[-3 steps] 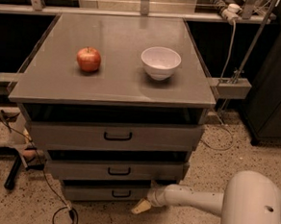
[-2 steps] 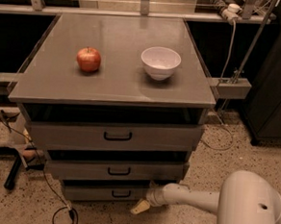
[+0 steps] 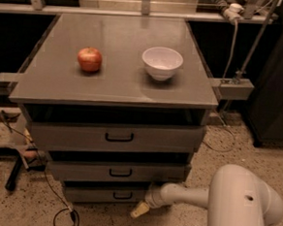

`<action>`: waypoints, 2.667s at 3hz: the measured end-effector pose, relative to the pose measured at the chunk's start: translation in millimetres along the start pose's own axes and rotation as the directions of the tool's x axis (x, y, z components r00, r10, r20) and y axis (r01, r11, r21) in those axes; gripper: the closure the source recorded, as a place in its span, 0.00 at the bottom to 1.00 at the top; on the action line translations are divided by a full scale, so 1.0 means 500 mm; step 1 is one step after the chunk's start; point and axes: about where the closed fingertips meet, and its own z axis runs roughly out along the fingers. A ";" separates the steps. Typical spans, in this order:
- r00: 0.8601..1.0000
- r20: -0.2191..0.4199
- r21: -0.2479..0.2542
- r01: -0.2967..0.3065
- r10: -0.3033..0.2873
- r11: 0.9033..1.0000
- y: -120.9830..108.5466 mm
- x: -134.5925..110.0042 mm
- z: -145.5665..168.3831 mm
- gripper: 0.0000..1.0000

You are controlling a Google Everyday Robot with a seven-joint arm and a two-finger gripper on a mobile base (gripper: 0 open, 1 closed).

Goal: Open bottom drawer

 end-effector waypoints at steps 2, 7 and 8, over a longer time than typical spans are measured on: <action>0.998 -0.061 -0.020 -0.017 0.016 1.000 0.024 0.006 -0.010 0.00; 0.978 -0.183 -0.042 -0.111 0.101 0.993 0.095 0.071 -0.064 0.00; 0.973 -0.178 -0.040 -0.156 0.146 0.987 0.123 0.101 -0.108 0.00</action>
Offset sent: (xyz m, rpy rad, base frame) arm -0.0546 -0.0033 -0.0084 -0.1615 0.2098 -0.0194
